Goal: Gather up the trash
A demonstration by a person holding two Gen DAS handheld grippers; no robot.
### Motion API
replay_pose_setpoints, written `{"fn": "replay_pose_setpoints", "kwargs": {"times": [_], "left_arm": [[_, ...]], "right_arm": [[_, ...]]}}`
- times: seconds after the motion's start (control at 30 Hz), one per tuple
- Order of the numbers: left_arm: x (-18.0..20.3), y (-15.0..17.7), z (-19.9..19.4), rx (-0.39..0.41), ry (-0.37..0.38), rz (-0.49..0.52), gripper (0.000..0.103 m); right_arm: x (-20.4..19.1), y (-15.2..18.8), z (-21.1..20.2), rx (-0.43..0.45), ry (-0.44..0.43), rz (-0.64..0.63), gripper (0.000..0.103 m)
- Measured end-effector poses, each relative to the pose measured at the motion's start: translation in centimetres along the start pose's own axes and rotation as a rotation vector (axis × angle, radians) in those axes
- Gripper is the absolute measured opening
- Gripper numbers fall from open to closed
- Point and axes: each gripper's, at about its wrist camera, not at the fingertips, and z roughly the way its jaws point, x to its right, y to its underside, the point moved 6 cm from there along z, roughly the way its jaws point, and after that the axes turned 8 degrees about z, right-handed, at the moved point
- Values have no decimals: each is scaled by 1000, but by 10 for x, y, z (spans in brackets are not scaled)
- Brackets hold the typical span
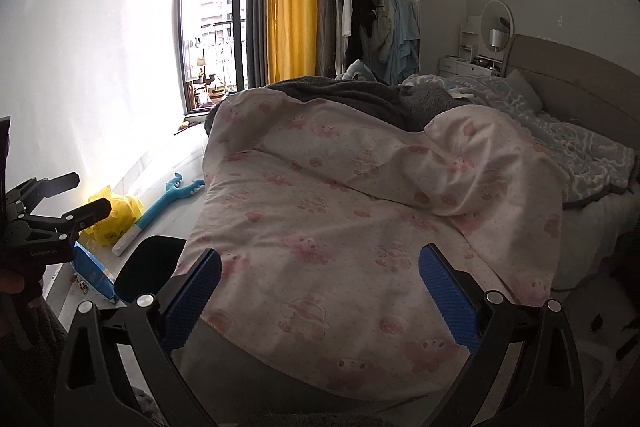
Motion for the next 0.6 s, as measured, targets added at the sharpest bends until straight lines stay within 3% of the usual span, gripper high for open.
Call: {"fn": "replay_pose_setpoints", "kwargs": {"times": [0.2,0.6], "left_arm": [[5,5,5,-6,-7,12,100],[-10,13,3,-13,-48,-33,100]], "right_arm": [[2,3,-4,8,-102,43,100],[-20,2,-3,20,-140,32,100]]}}
